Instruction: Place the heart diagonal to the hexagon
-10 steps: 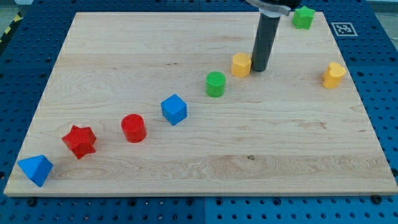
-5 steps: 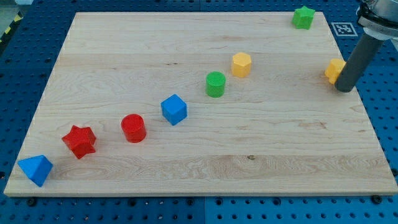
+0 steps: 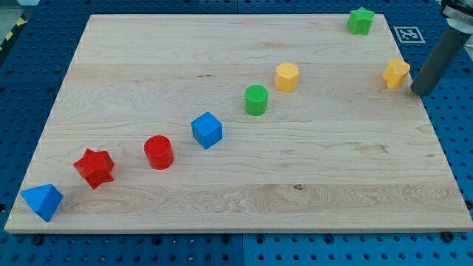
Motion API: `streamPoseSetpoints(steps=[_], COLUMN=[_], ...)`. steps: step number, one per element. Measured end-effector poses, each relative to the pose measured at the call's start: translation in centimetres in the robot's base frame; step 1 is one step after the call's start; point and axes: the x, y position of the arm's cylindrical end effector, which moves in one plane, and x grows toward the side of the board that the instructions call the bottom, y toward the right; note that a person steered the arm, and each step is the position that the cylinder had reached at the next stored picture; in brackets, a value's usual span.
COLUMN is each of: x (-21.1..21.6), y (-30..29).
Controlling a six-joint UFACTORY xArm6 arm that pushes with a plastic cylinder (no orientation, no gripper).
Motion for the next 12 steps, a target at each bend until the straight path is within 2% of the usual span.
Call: streamPoseSetpoints(steps=[2, 4, 5, 6, 7, 8, 10, 12], x=[-3.3, -4.8, -5.0, -3.6, -4.0, -6.5, -8.6, -8.6], y=[-4.2, -6.6, -6.8, -5.2, -3.0, -2.5, -3.7, -6.2])
